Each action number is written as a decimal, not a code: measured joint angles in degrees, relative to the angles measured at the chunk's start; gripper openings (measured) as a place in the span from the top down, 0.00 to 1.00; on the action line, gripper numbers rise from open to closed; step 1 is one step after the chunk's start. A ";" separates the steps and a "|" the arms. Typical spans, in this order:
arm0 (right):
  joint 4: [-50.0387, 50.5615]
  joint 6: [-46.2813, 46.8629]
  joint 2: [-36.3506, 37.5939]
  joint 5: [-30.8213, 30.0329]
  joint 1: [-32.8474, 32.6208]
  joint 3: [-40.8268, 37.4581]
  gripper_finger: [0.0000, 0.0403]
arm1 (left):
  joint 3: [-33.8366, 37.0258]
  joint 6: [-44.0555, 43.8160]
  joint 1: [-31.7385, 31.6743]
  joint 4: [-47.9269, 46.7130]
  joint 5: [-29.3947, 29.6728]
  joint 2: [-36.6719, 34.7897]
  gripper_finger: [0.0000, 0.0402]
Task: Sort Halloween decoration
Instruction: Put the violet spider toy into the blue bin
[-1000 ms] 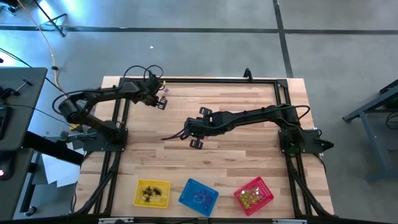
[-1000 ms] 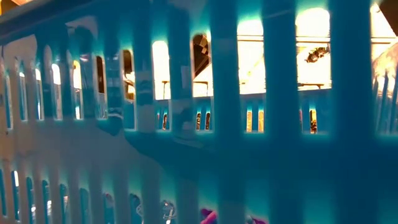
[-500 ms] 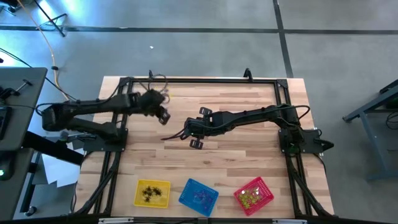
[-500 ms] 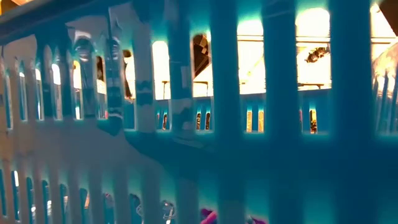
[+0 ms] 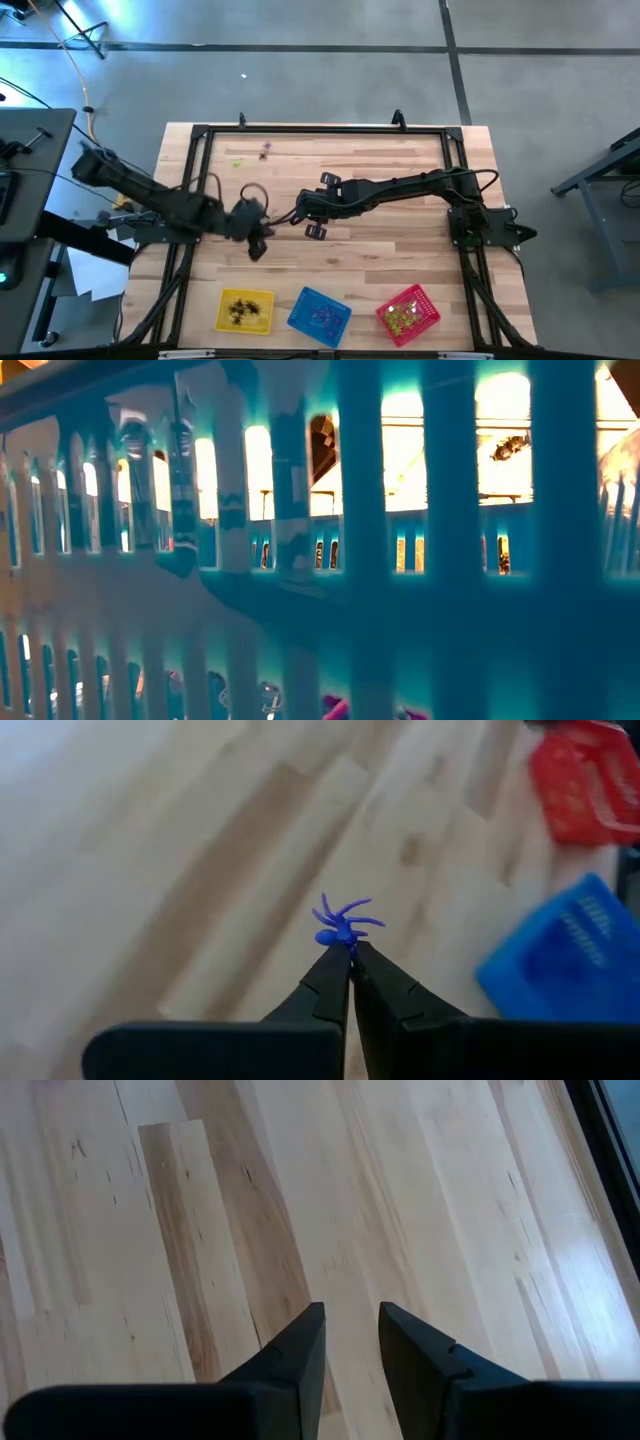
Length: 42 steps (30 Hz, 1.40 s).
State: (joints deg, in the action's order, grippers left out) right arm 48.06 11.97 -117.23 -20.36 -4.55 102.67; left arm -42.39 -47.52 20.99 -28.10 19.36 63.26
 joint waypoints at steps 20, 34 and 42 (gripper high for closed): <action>-4.28 0.00 0.00 -0.01 0.01 0.00 0.77 | -0.08 -9.96 16.01 21.78 5.02 10.63 1.00; 13.33 18.99 4.64 -5.33 0.81 -0.82 0.77 | -10.08 -1.30 20.92 26.36 3.62 20.75 1.00; -7.55 16.02 23.48 -2.41 -1.11 -23.90 0.77 | -12.70 1.21 22.36 25.92 3.67 22.41 1.00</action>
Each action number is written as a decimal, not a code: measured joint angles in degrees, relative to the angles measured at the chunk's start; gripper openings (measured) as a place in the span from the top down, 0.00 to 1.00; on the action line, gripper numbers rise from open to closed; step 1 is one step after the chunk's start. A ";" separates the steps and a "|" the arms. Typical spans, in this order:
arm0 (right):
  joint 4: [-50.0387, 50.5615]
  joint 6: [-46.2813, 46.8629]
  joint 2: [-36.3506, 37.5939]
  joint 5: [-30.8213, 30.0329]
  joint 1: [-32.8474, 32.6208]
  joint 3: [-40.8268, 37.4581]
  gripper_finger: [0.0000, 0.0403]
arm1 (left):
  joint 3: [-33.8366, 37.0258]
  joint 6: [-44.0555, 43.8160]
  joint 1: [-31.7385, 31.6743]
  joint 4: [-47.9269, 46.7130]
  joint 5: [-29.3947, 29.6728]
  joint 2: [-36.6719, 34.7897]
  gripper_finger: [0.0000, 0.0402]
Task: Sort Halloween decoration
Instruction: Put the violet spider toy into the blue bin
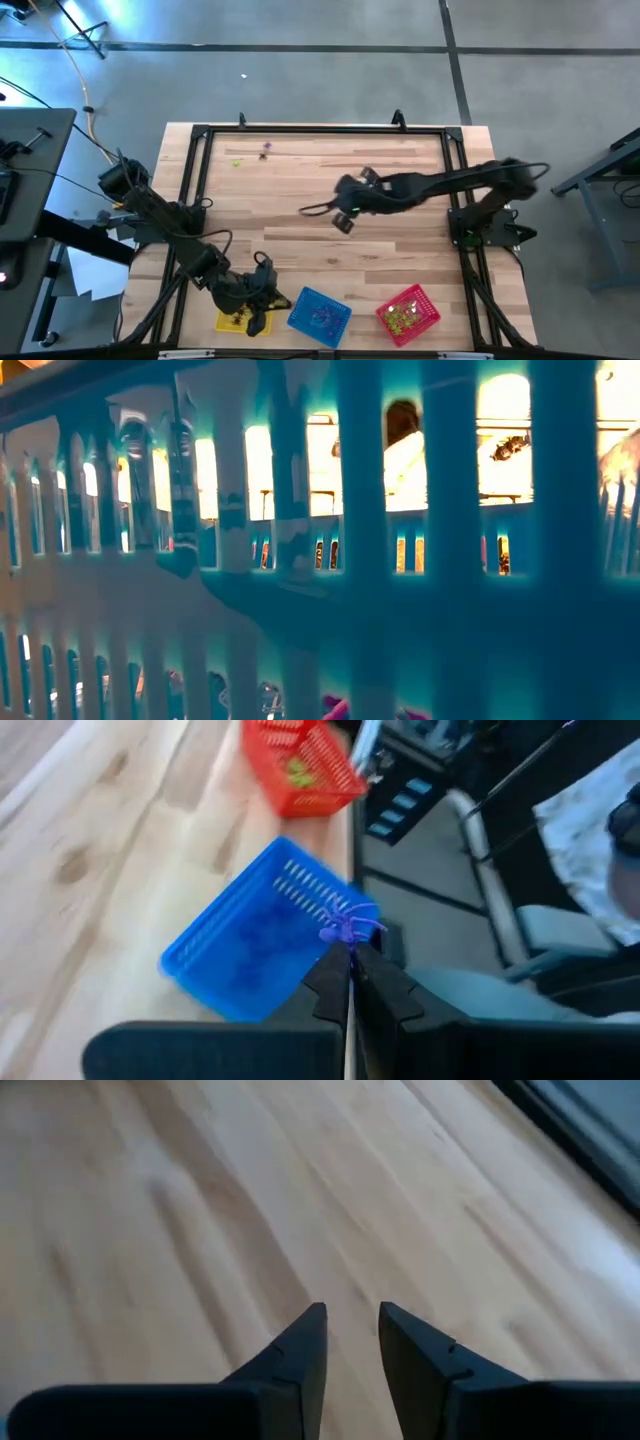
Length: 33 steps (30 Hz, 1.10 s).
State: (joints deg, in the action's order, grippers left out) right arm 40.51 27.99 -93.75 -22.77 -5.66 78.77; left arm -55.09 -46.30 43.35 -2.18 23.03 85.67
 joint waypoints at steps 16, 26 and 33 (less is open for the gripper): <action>-65.02 3.13 36.62 6.72 -3.74 -57.70 0.77 | 0.26 -5.99 -3.58 5.49 -4.16 5.41 1.00; -66.75 3.03 39.21 6.91 -4.29 -63.29 0.77 | -4.89 -4.32 -4.17 9.93 -8.79 14.52 1.00; -64.25 7.61 37.94 6.90 -4.14 -63.31 0.77 | -10.31 0.80 -4.44 7.76 -16.42 20.39 0.91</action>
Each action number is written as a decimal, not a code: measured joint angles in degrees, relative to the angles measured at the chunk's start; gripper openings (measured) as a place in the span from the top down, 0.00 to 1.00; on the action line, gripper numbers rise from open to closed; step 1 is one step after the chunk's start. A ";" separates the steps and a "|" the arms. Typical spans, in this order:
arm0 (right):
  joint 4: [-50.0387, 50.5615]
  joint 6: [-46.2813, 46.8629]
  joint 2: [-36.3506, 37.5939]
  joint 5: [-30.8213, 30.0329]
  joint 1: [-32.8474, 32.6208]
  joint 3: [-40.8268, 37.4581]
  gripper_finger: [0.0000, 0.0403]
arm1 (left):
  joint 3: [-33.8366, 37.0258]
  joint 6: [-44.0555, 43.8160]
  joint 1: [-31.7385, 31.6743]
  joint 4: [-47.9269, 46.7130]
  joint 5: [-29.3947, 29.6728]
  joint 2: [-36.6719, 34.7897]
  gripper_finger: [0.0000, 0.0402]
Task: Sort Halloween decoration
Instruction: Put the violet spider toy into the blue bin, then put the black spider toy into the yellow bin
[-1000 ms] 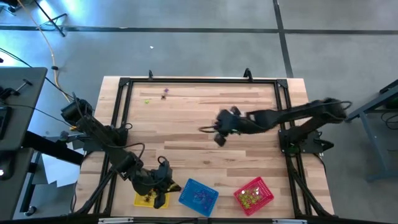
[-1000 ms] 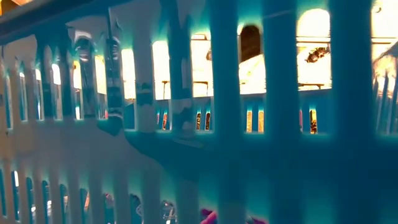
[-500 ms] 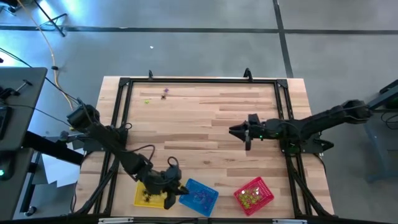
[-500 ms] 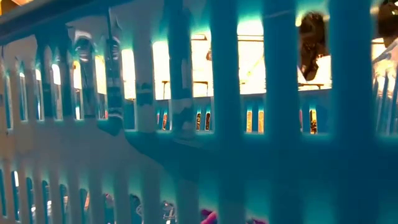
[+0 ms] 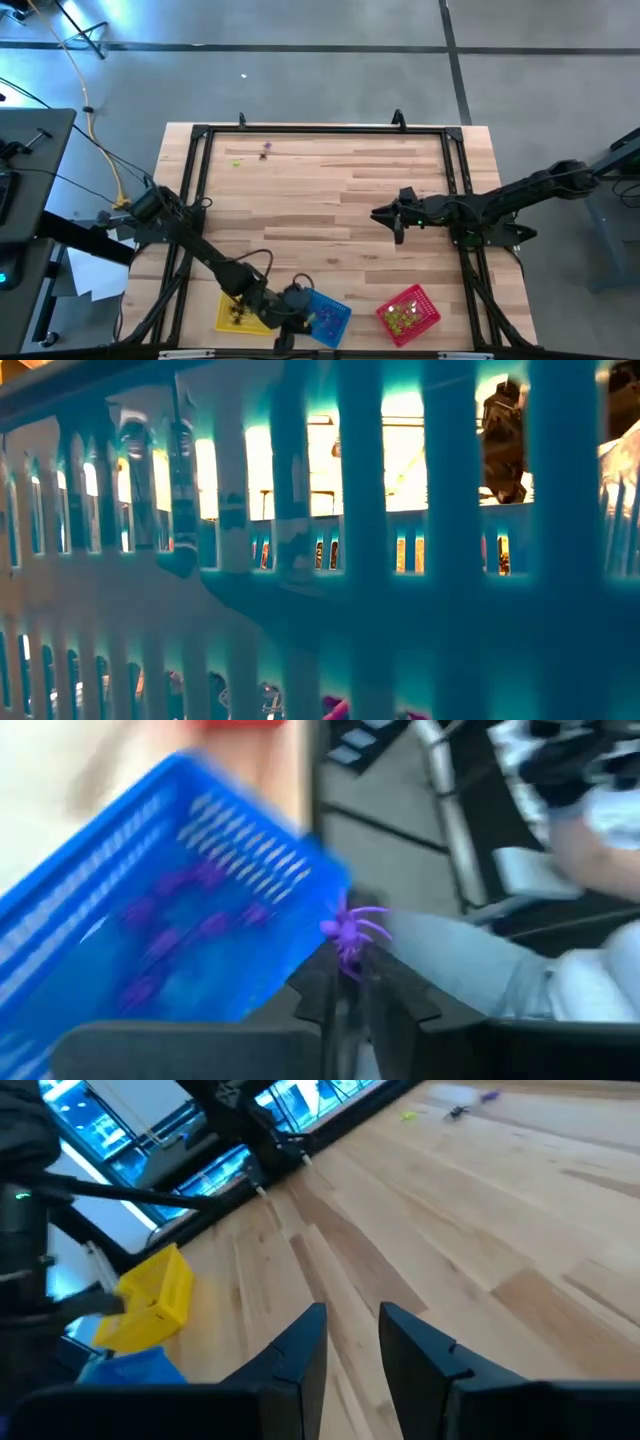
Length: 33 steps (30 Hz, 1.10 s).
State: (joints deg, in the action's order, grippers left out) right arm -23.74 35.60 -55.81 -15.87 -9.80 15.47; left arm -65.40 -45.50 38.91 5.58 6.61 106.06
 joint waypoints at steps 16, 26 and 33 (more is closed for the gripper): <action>6.73 -0.01 -2.91 -0.18 0.04 0.50 0.77 | -2.59 11.73 -1.11 -4.44 2.95 0.05 0.72; 9.45 -0.03 -4.22 -0.16 0.04 0.56 0.77 | -2.61 20.03 -3.88 -9.95 5.54 -0.97 0.73; 9.78 -0.03 -4.20 -0.18 0.04 0.54 0.77 | -2.61 8.50 -8.96 -29.16 12.18 -3.51 0.72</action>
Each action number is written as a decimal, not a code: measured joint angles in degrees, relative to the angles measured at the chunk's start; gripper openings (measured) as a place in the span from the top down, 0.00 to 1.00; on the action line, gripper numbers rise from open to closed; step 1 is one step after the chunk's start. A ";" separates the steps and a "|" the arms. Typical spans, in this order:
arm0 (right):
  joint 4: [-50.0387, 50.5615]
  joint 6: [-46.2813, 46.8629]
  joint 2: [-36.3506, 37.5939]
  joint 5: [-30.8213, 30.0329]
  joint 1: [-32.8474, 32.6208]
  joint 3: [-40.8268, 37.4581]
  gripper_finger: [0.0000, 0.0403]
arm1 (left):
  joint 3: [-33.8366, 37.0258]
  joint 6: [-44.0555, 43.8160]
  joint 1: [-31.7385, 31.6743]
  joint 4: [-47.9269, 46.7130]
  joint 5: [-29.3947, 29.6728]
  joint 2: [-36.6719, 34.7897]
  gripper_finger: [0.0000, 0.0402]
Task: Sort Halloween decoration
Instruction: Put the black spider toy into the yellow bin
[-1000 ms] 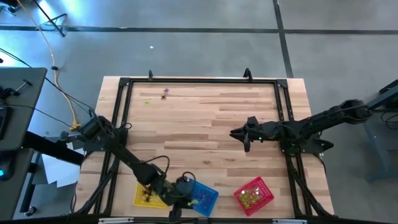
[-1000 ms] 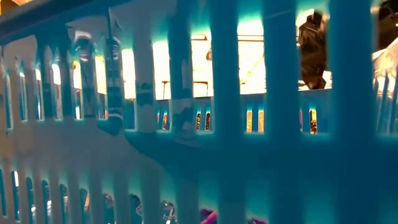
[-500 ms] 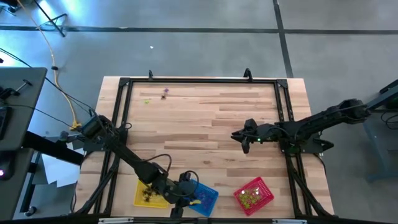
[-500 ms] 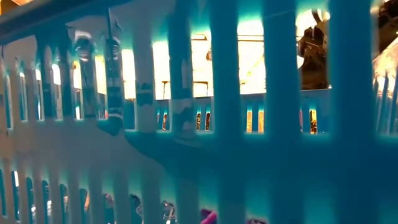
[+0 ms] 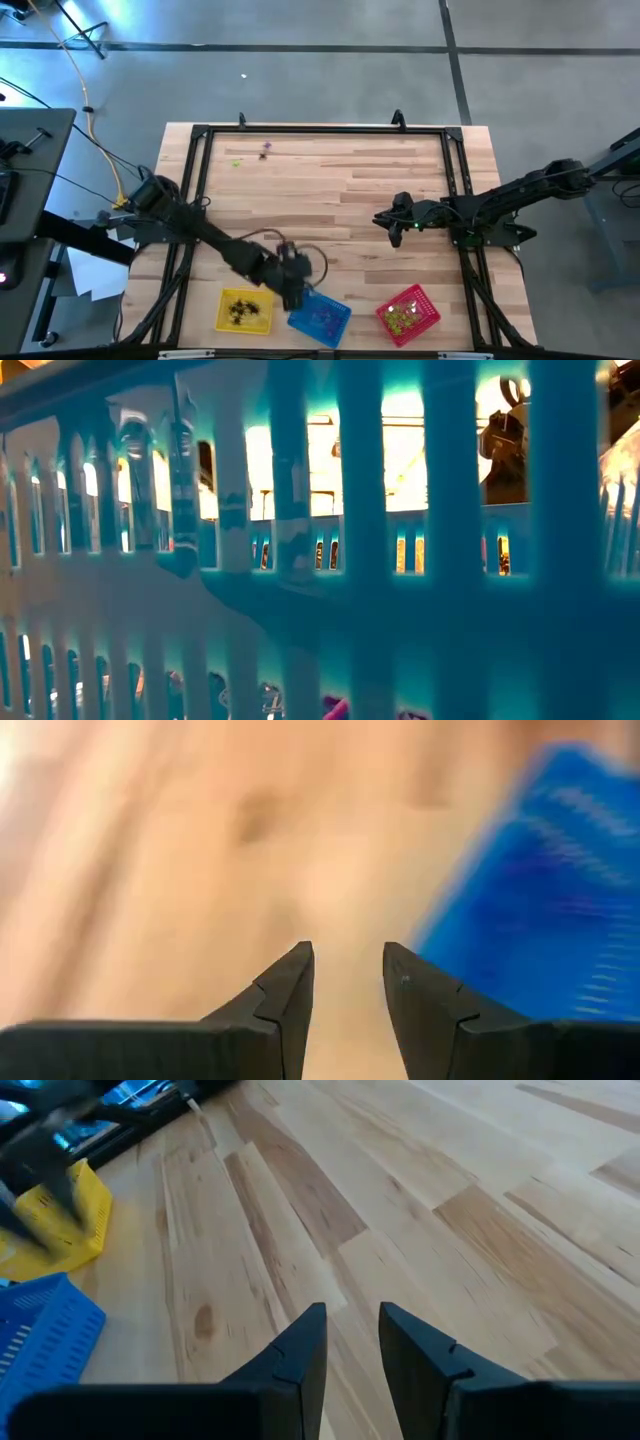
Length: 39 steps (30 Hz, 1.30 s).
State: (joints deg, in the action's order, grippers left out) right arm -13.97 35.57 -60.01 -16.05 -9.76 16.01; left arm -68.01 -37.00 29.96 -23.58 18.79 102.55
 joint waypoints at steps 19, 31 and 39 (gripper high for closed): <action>0.01 0.00 0.00 -0.02 0.00 0.00 0.77 | 19.59 3.25 -28.42 -0.95 8.69 -15.30 0.68; 0.03 0.00 0.00 -0.04 0.00 0.00 0.77 | 23.12 11.96 -44.76 0.13 8.25 -17.62 0.62; 0.03 0.00 0.00 -0.04 0.00 0.00 0.77 | 23.12 8.73 -52.28 0.27 9.84 -17.60 0.62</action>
State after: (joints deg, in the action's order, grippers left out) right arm -13.93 35.57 -60.01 -16.10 -9.76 16.01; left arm -44.88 -28.27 -22.33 -23.30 28.62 84.95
